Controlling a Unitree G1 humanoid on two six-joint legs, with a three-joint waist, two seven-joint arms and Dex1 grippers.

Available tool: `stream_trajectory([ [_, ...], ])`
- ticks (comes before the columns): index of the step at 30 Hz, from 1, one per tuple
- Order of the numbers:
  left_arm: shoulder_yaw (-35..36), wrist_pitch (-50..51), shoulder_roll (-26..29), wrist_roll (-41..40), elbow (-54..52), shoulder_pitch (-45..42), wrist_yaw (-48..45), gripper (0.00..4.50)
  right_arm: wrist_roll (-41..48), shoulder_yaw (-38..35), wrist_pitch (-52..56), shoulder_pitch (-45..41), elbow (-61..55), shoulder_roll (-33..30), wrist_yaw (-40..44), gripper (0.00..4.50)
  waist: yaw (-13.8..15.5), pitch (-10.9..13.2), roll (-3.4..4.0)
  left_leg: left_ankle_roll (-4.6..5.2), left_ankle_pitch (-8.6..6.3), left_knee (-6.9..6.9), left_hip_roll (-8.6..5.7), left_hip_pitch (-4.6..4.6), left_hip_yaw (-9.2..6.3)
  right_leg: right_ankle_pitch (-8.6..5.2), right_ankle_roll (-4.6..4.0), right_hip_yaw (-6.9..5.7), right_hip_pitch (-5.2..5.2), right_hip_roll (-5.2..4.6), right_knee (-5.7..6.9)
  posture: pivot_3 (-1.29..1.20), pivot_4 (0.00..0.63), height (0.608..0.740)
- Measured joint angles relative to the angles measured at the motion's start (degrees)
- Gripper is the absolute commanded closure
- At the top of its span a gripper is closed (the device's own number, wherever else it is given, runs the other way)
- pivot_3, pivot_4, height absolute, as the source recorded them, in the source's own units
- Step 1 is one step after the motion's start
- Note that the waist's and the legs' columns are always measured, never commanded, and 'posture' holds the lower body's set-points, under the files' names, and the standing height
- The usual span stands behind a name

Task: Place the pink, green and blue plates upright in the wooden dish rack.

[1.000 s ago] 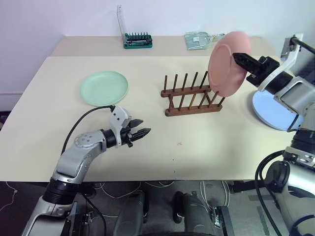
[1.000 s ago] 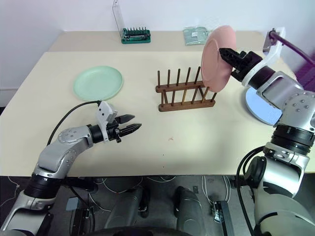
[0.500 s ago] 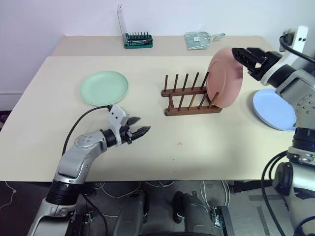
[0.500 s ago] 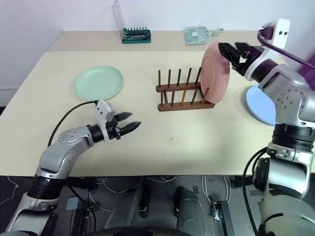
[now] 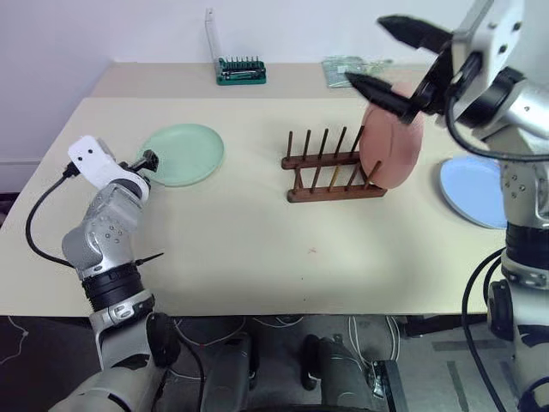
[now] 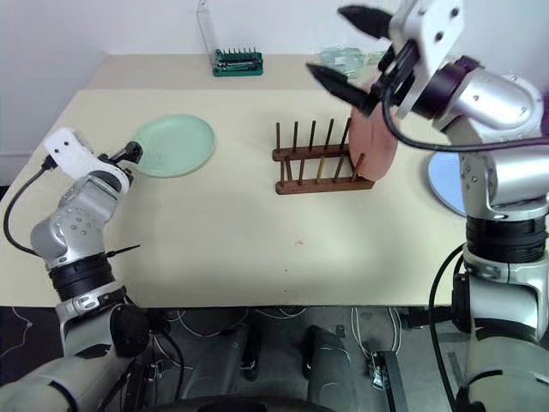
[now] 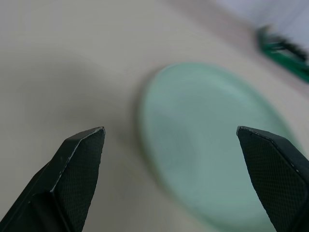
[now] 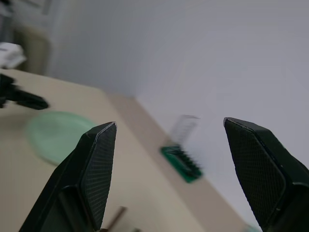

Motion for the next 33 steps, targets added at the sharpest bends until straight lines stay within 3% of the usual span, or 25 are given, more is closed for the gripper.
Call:
stream_trajectory([
  [7,4.0,0.7,-0.1,-2.9,12.1,-5.7,1.3,0.03,-0.1,1.3,1.5,2.2,-2.0,1.4,0.3,0.89,-0.1,0.0,-0.08,-0.02,0.00,-0.04,-0.02,-0.01,0.04,0.04,-0.06,-0.02,-0.01,-0.04,-0.02,0.00,0.150,0.730],
  [8,4.0,-0.3,0.3,-3.0,15.1,-7.3,0.1,0.26,-0.1,1.4,1.9,2.6,-2.7,1.7,0.2,0.89,0.0,0.0,-0.08,-0.03,0.01,-0.04,-0.02,0.00,0.04,0.04,-0.06,-0.03,0.00,-0.03,-0.01,0.00,0.150,0.730],
  [11,3.4,-3.5,0.6,-3.0,22.1,-10.2,-2.0,1.27,-0.4,2.0,2.5,4.2,-4.4,2.1,0.1,0.89,-0.1,0.0,-0.08,-0.04,0.02,-0.03,-0.02,0.05,0.08,0.03,-0.03,-0.03,0.04,-0.04,-0.01,0.00,0.150,0.730],
  [17,3.4,-8.9,0.8,-3.0,28.8,-11.7,-2.7,4.31,-3.2,5.2,3.5,7.8,-7.1,2.6,-0.5,0.89,-0.2,0.0,-0.09,-0.05,0.02,-0.04,-0.01,0.04,0.09,0.06,-0.08,-0.02,0.00,-0.06,-0.02,0.00,0.150,0.730],
  [22,-3.2,-10.2,0.1,-2.2,22.3,-9.4,-7.9,4.41,-11.2,12.0,0.7,10.0,-8.0,2.6,-0.6,0.89,-0.3,0.0,-0.13,-0.06,0.02,-0.04,-0.01,-0.02,0.12,0.09,-0.12,-0.02,-0.05,-0.07,-0.03,0.00,0.150,0.730],
  [25,-9.2,-9.3,-0.6,-1.9,11.7,-8.5,-11.1,4.50,-17.0,16.6,-2.6,9.3,-6.4,3.8,-1.2,0.07,-0.4,0.0,-0.19,-0.07,0.02,-0.04,-0.01,-0.04,0.13,0.16,-0.22,0.01,-0.07,-0.07,-0.04,0.00,0.150,0.730],
  [28,-14.1,-5.7,-2.1,-3.1,-0.3,-8.8,-11.0,4.50,-25.2,20.7,-8.5,6.8,-1.6,5.4,-3.3,0.02,-0.4,0.0,-0.19,-0.07,0.02,-0.06,0.00,0.01,0.17,0.14,-0.20,0.05,-0.07,-0.07,-0.03,0.00,0.150,0.730],
  [33,-16.4,2.0,-4.2,-4.4,-9.7,-8.8,-6.8,4.50,-37.9,25.7,-21.6,3.0,6.5,7.6,-7.9,0.02,-0.5,0.0,-0.19,-0.10,0.05,-0.09,0.03,0.03,0.17,0.04,-0.03,0.06,-0.07,-0.02,-0.01,0.00,0.150,0.730],
])
